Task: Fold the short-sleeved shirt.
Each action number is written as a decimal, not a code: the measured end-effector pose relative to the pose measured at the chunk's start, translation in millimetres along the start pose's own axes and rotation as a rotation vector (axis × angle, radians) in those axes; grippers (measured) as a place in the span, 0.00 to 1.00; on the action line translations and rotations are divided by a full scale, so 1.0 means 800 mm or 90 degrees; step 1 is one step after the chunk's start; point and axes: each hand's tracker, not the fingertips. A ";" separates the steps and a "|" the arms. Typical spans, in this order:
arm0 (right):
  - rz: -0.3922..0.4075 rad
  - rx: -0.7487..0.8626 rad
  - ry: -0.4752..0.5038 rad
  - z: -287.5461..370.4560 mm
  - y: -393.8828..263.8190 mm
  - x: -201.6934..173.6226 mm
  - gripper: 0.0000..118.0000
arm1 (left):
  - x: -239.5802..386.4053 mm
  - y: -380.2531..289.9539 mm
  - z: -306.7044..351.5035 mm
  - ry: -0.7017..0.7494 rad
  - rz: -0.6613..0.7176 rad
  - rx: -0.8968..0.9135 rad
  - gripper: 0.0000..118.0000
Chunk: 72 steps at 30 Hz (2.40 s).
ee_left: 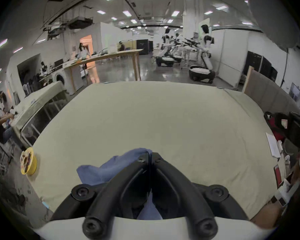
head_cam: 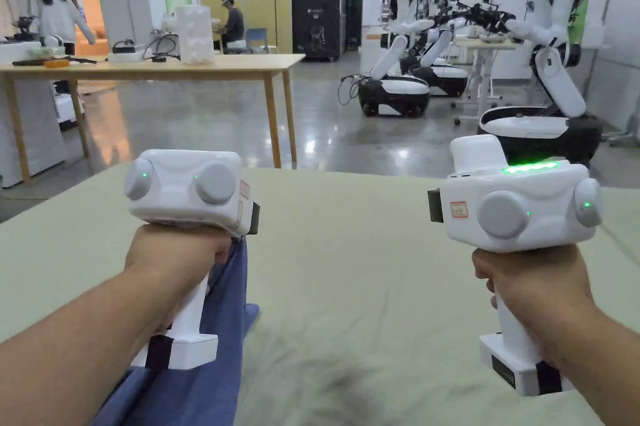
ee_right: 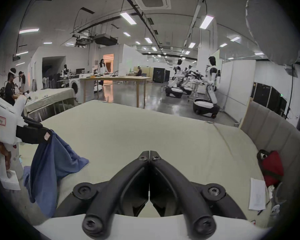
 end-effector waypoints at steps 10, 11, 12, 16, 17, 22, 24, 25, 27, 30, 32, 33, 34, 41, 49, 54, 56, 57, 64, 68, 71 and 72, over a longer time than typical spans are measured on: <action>-0.024 0.015 -0.086 0.049 -0.014 0.123 0.00 | 0.180 0.014 -0.009 -0.093 -0.099 -0.001 0.00; -0.024 0.014 -0.093 0.053 -0.019 0.139 0.00 | 0.203 0.013 -0.012 -0.103 -0.109 -0.004 0.00; -0.026 0.013 -0.102 0.056 -0.022 0.154 0.00 | 0.227 0.012 -0.015 -0.113 -0.127 -0.009 0.00; -0.041 0.004 -0.139 0.066 -0.038 0.217 0.00 | 0.317 0.012 -0.025 -0.163 -0.166 -0.012 0.00; -0.044 0.002 -0.151 0.069 -0.042 0.236 0.00 | 0.343 0.012 -0.028 -0.174 -0.172 -0.016 0.00; -0.049 -0.013 -0.206 0.080 -0.065 0.322 0.00 | 0.466 0.015 -0.036 -0.220 -0.238 -0.016 0.00; -0.050 -0.027 -0.237 0.082 -0.075 0.358 0.00 | 0.515 0.013 -0.037 -0.257 -0.240 -0.008 0.00; -0.063 -0.030 -0.241 0.084 -0.081 0.373 0.00 | 0.535 0.011 -0.039 -0.270 -0.239 -0.012 0.00; -0.084 -0.041 -0.252 0.086 -0.094 0.402 0.00 | 0.575 0.003 -0.048 -0.285 -0.256 -0.020 0.00; -0.076 -0.059 -0.277 0.087 -0.112 0.428 0.00 | 0.616 -0.016 -0.064 -0.312 -0.268 -0.039 0.00; -0.074 -0.070 -0.281 0.086 -0.123 0.440 0.00 | 0.626 -0.025 -0.074 -0.314 -0.261 -0.043 0.00; -0.075 -0.076 -0.290 0.085 -0.127 0.445 0.00 | 0.627 -0.028 -0.079 -0.321 -0.255 -0.046 0.00; -0.080 -0.079 -0.292 0.084 -0.130 0.449 0.00 | 0.624 -0.031 -0.081 -0.325 -0.248 -0.052 0.00; -0.117 -0.080 -0.272 0.071 -0.130 0.423 0.00 | 0.558 0.013 -0.061 -0.332 -0.197 0.048 0.99; -0.091 -0.018 -0.192 0.074 -0.079 0.327 0.00 | 0.402 0.038 0.000 -0.228 -0.160 0.093 0.99; -0.070 0.006 -0.155 0.077 -0.054 0.268 0.00 | 0.273 0.044 0.009 -0.125 -0.140 0.115 0.91; -0.067 0.013 -0.142 0.077 -0.048 0.253 0.00 | 0.229 0.038 0.011 -0.104 -0.123 0.112 0.64; -0.063 0.016 -0.137 0.076 -0.045 0.245 0.00 | 0.208 0.038 0.007 -0.089 -0.123 0.115 0.30; -0.061 0.007 -0.132 0.075 -0.047 0.218 0.00 | 0.146 -0.016 -0.028 -0.061 -0.100 0.001 0.00; -0.060 -0.003 -0.140 0.071 -0.055 0.214 0.00 | 0.147 -0.048 -0.065 -0.075 -0.088 -0.073 0.00; -0.052 -0.015 -0.143 0.064 -0.064 0.217 0.00 | 0.155 -0.068 -0.100 -0.077 -0.098 -0.099 0.00; -0.051 -0.019 -0.144 0.059 -0.068 0.220 0.00 | 0.158 -0.077 -0.113 -0.082 -0.074 -0.112 0.00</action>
